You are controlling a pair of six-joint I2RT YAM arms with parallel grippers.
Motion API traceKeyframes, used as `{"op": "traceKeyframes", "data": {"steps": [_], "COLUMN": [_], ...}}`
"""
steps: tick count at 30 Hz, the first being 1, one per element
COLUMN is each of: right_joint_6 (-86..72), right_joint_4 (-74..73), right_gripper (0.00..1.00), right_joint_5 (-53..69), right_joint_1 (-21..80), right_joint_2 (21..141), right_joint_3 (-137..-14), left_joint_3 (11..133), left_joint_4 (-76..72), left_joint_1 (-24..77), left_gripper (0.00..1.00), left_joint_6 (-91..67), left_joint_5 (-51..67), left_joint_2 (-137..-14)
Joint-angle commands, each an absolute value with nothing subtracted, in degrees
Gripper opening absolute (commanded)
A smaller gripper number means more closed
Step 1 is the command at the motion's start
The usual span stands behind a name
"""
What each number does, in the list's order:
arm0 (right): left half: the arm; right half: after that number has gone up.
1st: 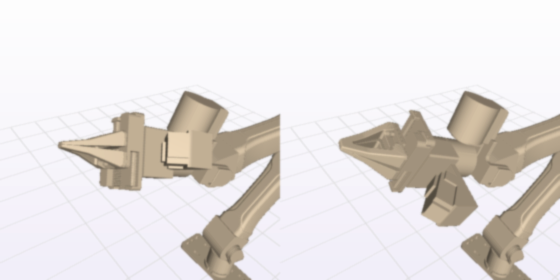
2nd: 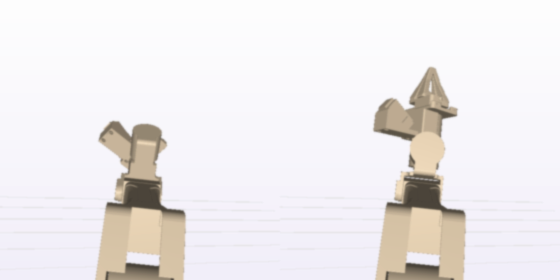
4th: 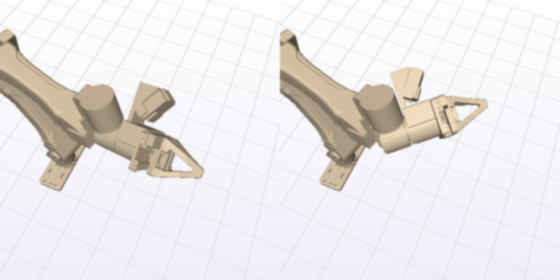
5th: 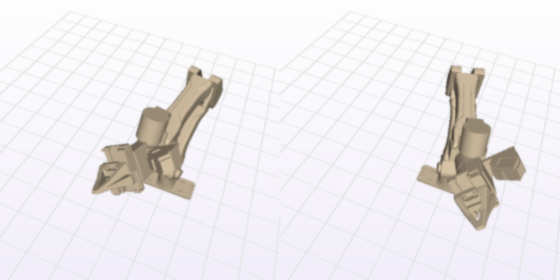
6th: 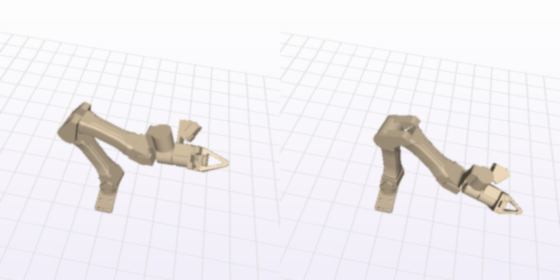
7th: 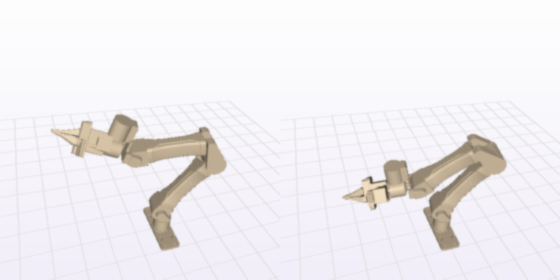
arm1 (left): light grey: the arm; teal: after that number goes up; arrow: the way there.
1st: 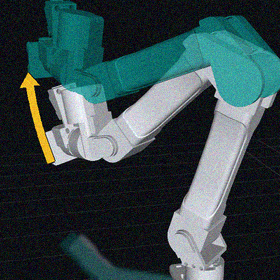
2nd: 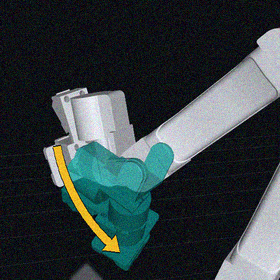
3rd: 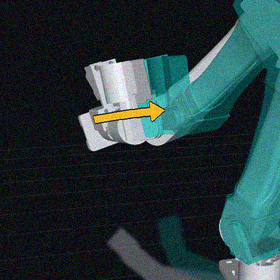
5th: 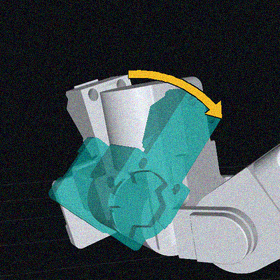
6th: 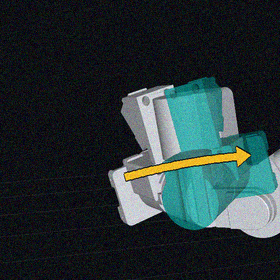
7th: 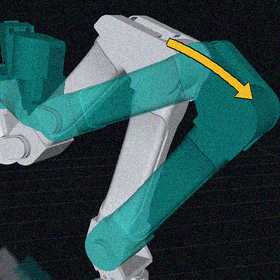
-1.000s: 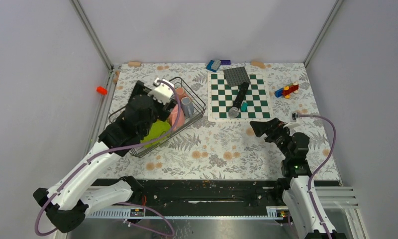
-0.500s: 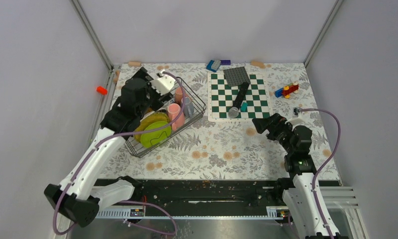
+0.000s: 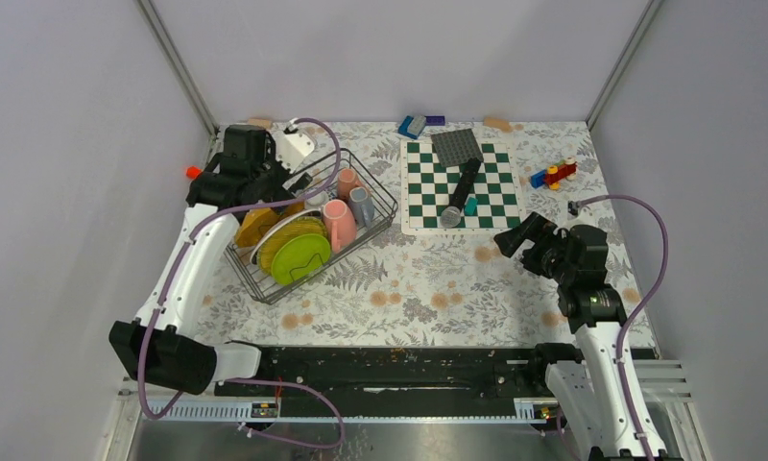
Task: Unload the mixed dishes from the dish rack
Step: Pick up the plate from the dish rack.
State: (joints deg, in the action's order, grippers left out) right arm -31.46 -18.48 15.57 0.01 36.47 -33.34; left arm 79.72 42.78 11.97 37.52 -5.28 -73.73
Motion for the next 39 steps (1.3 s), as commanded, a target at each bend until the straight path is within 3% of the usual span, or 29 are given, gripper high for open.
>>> {"op": "traceKeyframes", "data": {"steps": [1, 19, 33, 39], "right_joint_6": [-29.41, -30.98, -31.35, -31.67], "right_joint_4": [-24.34, -29.69, -30.36, -29.70], "right_gripper": [1.00, 1.00, 1.00, 0.99], "right_joint_5": [13.00, 8.93, 7.76, 7.69], "right_joint_1": [0.35, 0.35, 0.35, 0.35], "right_joint_2": [35.39, 29.88, 30.31, 31.23], "right_joint_3": [-35.95, -34.34, -35.37, -35.54], "left_joint_3": [79.94, 66.75, 68.02, 70.17], "left_joint_4": [48.93, 41.50, 42.19, 43.15], "left_joint_1": [10.47, 7.96, 3.97, 2.51], "left_gripper": [0.99, 0.96, 0.93, 0.85], "left_joint_6": [39.03, 47.94, 50.04, 50.14], "left_joint_5": [-0.36, -7.21, -3.70, -1.18], "left_joint_2": [-72.64, -69.09, -75.39, -78.75]}}
